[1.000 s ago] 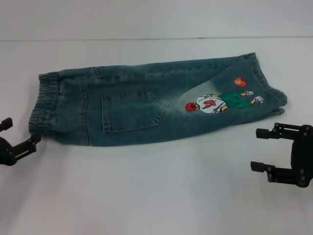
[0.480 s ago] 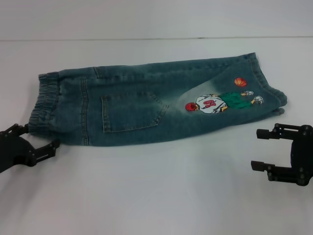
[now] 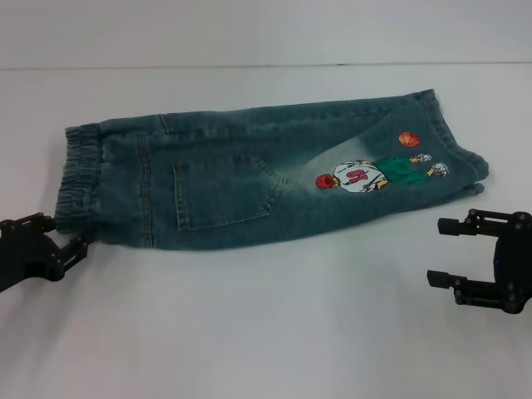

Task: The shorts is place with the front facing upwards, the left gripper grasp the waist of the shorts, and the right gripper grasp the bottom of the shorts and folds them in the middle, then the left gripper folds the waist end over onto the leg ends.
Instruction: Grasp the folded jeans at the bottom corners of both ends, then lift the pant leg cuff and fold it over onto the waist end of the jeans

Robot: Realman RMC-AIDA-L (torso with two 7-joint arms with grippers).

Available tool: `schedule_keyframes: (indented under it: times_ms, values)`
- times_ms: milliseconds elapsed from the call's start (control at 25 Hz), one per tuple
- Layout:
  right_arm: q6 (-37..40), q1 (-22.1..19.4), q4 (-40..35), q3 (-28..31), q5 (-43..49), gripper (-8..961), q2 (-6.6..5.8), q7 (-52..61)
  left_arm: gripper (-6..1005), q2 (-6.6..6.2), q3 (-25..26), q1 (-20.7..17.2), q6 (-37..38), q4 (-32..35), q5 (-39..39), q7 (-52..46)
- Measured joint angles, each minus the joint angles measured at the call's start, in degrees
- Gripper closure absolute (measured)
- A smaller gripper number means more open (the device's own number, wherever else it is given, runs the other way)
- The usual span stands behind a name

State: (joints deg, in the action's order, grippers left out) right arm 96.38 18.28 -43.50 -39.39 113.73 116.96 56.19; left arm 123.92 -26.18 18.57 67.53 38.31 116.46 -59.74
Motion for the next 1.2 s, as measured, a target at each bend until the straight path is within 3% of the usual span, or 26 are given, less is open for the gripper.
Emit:
schedule_keyframes:
  times_ms: [520,680,760,1000,1200]
  values:
    - [0.01,-0.17,0.02,1.44,-0.04,281,0.32,-0.48,763,-0.24,-1.56,1.39,0.83,1.15,0.94,-5.39]
    - [-0.91,-0.19,0.25,4.78,-0.07,305,0.83,-2.81,929,-0.21,-1.54,1.2,4.68,4.21,0.97,-8.17]
    - [-1.9,-0.12,0.21,6.46,-0.13,317,1.28,-3.77,935,-0.24,-1.34,1.01,7.38,6.35,0.97,-9.97]
    - [-7.71,1.38,1.01,10.12,-1.45,536,2.86,-6.53,944,-0.29,-1.38,1.38,14.43,13.18,0.94,-18.58]
    - [-13.81,4.16,9.32,10.07,-8.08,658,2.98,-12.25,945,-0.47,-1.52,2.77,18.31,17.22,0.5,-24.08]
